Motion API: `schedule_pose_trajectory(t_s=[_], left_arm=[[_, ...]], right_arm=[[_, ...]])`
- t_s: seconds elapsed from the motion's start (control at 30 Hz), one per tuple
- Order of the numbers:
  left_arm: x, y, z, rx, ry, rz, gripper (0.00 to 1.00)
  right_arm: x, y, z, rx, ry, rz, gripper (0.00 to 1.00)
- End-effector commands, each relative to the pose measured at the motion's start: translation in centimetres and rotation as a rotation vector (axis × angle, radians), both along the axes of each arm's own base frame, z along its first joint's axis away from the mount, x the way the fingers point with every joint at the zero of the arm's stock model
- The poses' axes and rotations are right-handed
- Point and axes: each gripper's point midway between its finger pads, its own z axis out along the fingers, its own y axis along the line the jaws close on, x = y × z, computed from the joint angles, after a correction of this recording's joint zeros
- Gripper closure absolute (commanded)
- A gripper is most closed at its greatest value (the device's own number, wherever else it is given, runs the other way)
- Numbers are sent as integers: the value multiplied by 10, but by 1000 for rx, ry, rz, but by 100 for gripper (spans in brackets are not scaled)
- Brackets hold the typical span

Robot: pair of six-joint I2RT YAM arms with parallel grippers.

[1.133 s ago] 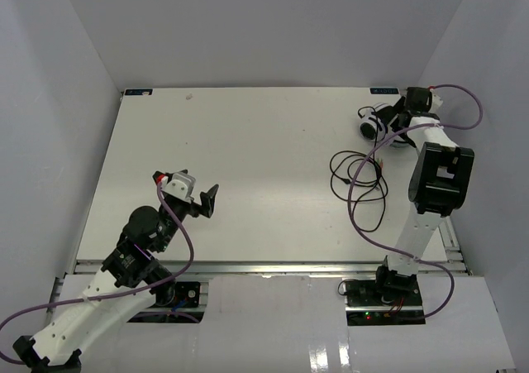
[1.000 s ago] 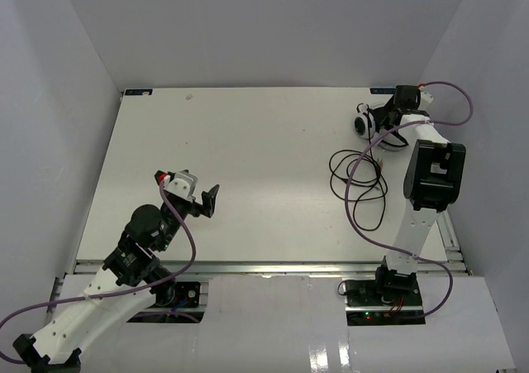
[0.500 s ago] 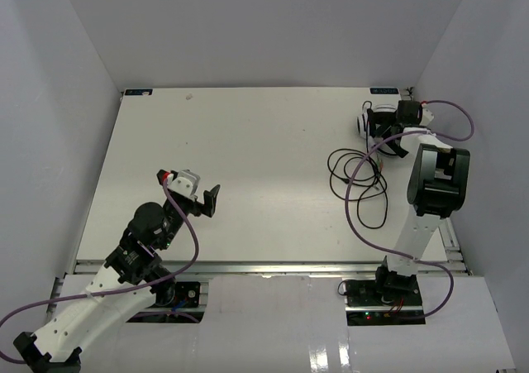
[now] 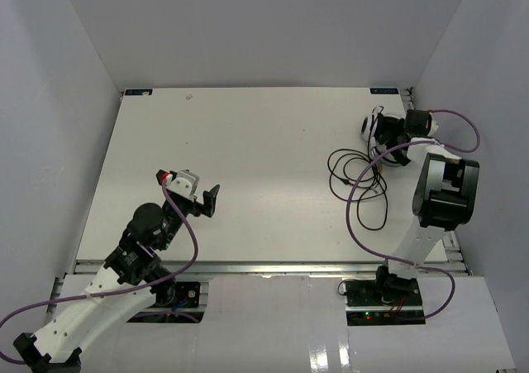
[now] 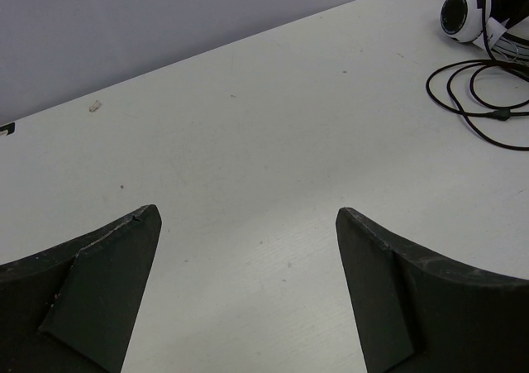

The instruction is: Wrap the headphones

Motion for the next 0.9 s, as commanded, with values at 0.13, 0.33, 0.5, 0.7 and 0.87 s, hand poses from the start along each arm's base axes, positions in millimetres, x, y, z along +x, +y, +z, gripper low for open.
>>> schedule_pose_trajectory(t_s=[0.13,0.33,0.5,0.7,0.87], left_arm=[[-2,2,8,-16,-15,-1,2],[-4,2,11,-25,-26,-8,2],[-7,4,16,-39,-42,-10,2],[-8,3,17,-42,-45,-17,2],[-7,2,15,-36,-41,-20,2]], right_arm=[[2,-4,63,-127,-146,88,22],[-18,-19,77,-169,-134,-19,2],[-47,-11,58,-91,-108,-68,2],[-60,-31,33,-2,-82,-173,7],[-55,-32,11,31,-46,-194,8]])
